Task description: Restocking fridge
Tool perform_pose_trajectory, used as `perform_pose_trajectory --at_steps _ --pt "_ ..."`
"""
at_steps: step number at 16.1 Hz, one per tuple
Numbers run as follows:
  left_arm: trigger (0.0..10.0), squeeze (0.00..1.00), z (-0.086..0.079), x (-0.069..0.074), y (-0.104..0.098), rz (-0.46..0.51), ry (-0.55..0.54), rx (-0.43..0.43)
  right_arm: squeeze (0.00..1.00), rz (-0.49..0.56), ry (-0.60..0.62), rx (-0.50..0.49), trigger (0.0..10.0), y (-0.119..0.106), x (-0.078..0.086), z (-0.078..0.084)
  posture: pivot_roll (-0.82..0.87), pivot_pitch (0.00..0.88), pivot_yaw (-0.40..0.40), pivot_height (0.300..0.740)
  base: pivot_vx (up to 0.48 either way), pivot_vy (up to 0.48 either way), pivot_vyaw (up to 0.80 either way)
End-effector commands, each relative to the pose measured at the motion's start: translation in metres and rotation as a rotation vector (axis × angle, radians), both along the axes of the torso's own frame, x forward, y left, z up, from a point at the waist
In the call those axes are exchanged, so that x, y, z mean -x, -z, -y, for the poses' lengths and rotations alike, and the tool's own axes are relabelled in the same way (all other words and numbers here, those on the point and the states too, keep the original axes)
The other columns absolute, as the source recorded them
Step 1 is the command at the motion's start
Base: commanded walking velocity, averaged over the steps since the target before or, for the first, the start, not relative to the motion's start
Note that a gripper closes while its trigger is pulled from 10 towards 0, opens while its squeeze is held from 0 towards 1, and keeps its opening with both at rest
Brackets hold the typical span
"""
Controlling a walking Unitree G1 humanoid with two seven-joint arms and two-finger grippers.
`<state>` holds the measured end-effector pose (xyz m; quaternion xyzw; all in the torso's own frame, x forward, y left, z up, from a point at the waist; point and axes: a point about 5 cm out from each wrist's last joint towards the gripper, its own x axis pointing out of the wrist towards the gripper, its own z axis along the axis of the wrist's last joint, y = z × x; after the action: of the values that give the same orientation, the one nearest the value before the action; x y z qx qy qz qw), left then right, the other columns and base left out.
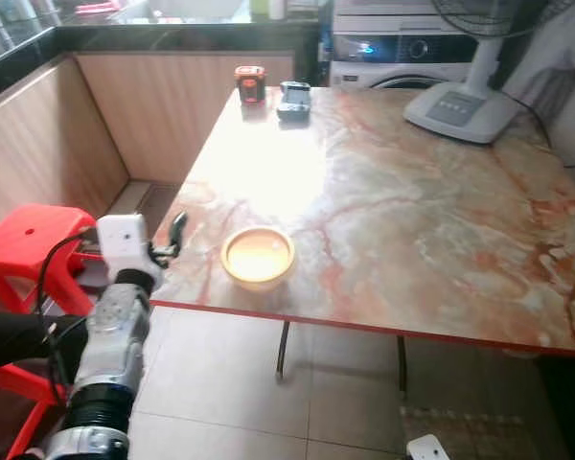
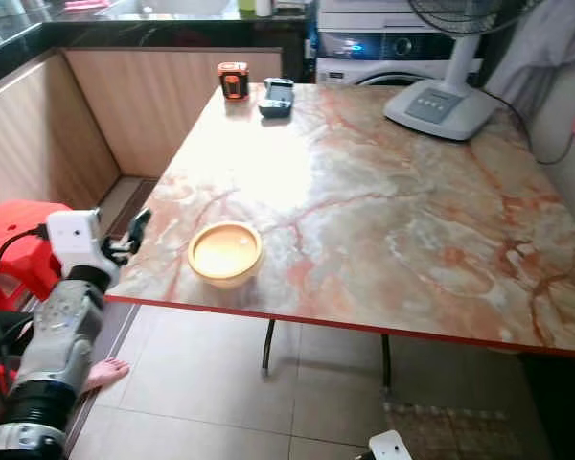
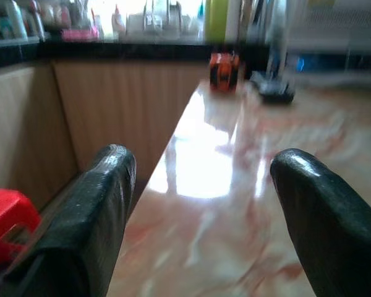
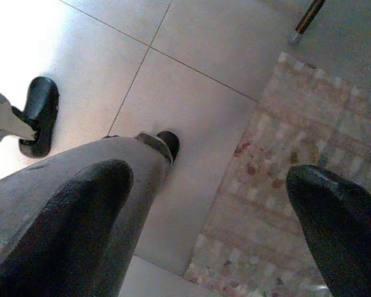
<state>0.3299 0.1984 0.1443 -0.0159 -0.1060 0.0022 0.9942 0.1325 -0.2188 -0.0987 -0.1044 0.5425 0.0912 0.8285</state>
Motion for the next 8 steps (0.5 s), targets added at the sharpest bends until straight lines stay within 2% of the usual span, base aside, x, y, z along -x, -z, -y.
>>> perform_pose_trajectory --at_steps 1,5,8 --pt "10.0 0.0 0.018 0.003 -0.001 0.033 0.028 -0.018 0.0 -0.002 0.01 -0.002 10.0 0.001 0.002 0.0 -0.07 0.0 0.035 0.74 0.0 0.0 0.0" --pt "10.0 0.0 0.049 0.006 0.003 0.049 0.088 -0.019 0.0 0.011 0.035 -0.009 10.0 0.0 0.001 0.0 -0.07 0.0 0.038 0.74 0.0 0.0 0.0" --pt "10.0 0.0 0.048 0.005 0.001 0.052 0.089 -0.021 0.0 0.011 0.035 -0.013 10.0 0.0 0.001 -0.001 -0.07 0.0 0.043 0.74 0.0 0.0 0.0"
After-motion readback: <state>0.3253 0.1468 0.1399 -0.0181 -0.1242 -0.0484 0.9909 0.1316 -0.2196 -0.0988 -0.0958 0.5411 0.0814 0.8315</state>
